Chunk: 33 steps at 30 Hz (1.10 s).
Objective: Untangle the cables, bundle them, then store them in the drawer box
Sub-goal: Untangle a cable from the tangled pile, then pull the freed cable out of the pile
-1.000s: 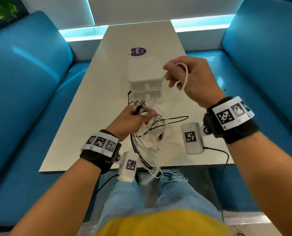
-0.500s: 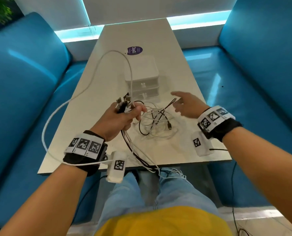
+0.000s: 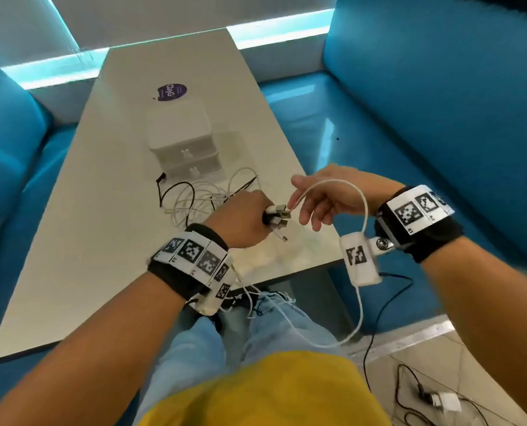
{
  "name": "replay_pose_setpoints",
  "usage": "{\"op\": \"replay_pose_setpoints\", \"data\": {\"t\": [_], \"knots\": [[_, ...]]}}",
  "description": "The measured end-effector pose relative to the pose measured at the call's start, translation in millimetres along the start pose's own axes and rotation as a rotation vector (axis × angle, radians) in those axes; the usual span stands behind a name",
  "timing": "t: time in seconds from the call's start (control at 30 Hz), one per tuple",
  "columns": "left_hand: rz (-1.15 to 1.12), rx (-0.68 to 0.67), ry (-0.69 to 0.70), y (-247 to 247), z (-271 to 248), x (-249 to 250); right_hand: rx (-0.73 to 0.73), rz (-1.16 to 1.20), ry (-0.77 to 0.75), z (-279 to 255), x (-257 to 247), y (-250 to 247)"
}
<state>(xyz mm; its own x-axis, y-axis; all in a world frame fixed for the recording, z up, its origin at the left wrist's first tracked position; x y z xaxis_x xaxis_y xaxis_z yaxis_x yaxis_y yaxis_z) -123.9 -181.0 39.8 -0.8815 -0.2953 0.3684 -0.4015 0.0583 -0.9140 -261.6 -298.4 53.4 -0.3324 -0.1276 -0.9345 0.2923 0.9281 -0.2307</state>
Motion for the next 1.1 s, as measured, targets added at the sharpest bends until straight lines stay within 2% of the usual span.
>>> {"op": "replay_pose_setpoints", "data": {"t": [0.13, 0.27, 0.47, 0.53, 0.63, 0.8, 0.87, 0.93, 1.0, 1.1], "knots": [[-0.022, 0.012, -0.005, 11.6, 17.0, 25.6, 0.005, -0.105, 0.016, -39.0, 33.0, -12.7], [-0.237, -0.032, 0.085, 15.8, 27.2, 55.3, 0.108, -0.241, 0.114, -65.8, 76.1, -34.6], [-0.64, 0.008, 0.098, 17.1, 29.5, 85.4, 0.404, -0.3, 0.17, -94.4, 155.7, -61.9], [-0.662, -0.011, 0.121, 15.2, 27.1, 92.0, 0.487, -0.339, 0.192, -97.5, 179.4, -62.1], [-0.642, -0.069, 0.132, 16.9, 26.6, 97.4, 0.533, -0.4, 0.246, -98.2, 204.0, -61.1], [-0.597, -0.114, 0.125, 23.9, 28.0, 100.5, 0.575, -0.464, 0.262, -101.3, 187.2, -66.9], [-0.602, -0.1, 0.115, 26.1, 29.4, 103.7, 0.553, -0.451, 0.22, -102.6, 169.5, -68.3], [-0.648, -0.112, 0.103, 28.8, 29.6, 109.2, 0.443, -0.329, 0.154, -102.7, 147.6, -59.8], [-0.69, -0.152, 0.098, 33.2, 30.2, 114.0, 0.322, -0.21, 0.154, -102.2, 129.3, -44.6], [-0.714, -0.195, 0.107, 39.9, 30.0, 118.2, 0.241, -0.166, 0.131, -97.0, 116.1, -28.9]]}}
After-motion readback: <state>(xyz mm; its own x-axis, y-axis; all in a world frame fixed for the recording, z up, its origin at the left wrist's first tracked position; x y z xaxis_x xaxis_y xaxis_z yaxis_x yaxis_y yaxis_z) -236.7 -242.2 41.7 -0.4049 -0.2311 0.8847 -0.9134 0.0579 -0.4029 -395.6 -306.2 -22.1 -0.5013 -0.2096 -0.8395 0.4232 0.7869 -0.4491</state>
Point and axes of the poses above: each hand's wrist, its own z-axis towards the middle knuckle, its own y-axis out of the palm, x = y × z, the point moved 2 cm from there along z, towards the middle knuckle, and after that the axes turned 7 degrees about -y, right-handed, at the moved point
